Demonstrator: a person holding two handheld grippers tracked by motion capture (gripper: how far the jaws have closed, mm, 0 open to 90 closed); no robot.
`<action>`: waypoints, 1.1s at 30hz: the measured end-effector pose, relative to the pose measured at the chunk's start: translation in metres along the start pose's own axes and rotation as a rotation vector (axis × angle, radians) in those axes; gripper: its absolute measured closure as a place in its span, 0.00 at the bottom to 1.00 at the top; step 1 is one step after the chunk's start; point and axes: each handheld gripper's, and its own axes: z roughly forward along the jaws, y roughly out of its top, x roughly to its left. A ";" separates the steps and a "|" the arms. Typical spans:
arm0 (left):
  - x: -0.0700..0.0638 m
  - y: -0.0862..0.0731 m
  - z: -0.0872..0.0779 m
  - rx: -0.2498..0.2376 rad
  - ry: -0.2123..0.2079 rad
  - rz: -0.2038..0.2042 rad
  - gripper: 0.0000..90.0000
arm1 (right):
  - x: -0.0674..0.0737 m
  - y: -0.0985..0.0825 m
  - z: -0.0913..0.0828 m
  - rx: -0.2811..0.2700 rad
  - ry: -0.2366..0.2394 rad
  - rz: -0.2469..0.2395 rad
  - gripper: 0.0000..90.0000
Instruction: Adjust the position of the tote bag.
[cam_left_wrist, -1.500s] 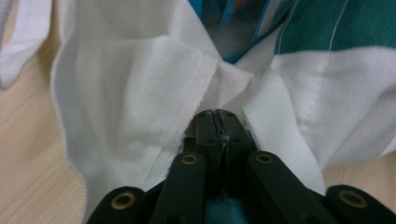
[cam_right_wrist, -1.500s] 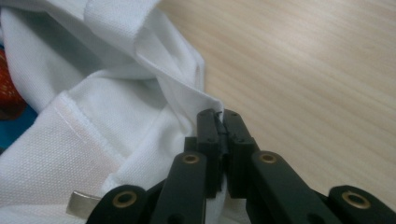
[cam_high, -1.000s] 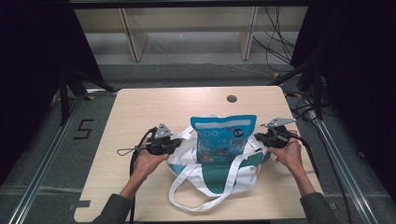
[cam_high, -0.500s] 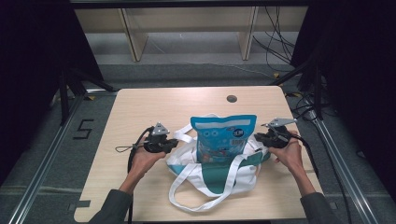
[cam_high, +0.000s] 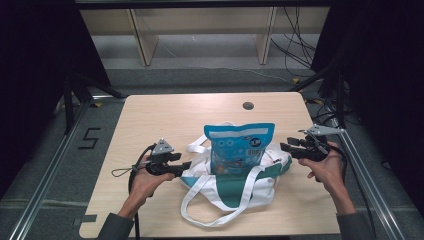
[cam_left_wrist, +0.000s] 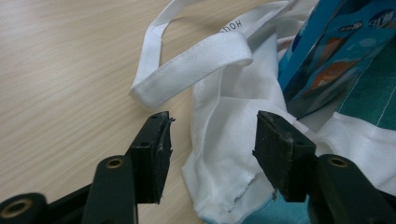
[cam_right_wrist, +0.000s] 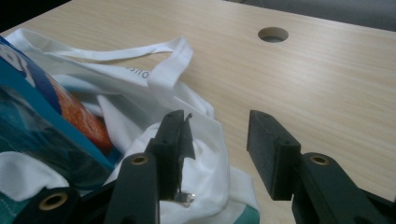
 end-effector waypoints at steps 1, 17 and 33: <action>0.003 -0.002 -0.001 -0.006 0.012 -0.001 0.49 | 0.000 -0.001 -0.001 -0.003 -0.001 -0.008 0.62; 0.007 -0.016 -0.010 -0.016 0.000 -0.061 0.35 | 0.006 -0.008 -0.011 0.014 0.001 -0.032 0.51; 0.003 -0.028 -0.016 -0.046 0.002 -0.100 0.28 | 0.012 -0.017 -0.021 0.020 0.004 0.011 0.46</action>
